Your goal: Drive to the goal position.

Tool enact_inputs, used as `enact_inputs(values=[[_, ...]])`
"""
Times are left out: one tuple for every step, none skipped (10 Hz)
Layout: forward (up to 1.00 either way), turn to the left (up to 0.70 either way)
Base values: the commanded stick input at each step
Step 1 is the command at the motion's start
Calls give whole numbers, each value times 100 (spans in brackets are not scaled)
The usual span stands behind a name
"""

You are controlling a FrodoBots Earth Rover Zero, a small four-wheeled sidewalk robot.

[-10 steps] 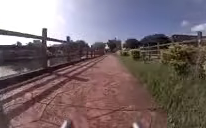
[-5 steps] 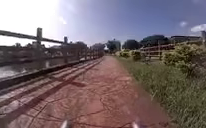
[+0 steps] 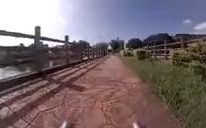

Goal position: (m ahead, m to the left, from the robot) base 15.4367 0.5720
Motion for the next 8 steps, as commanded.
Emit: enact_inputs(values=[[50, 0], [50, 0], [50, 0], [50, 0], [50, 0], [50, 0], [50, 0], [50, 0]])
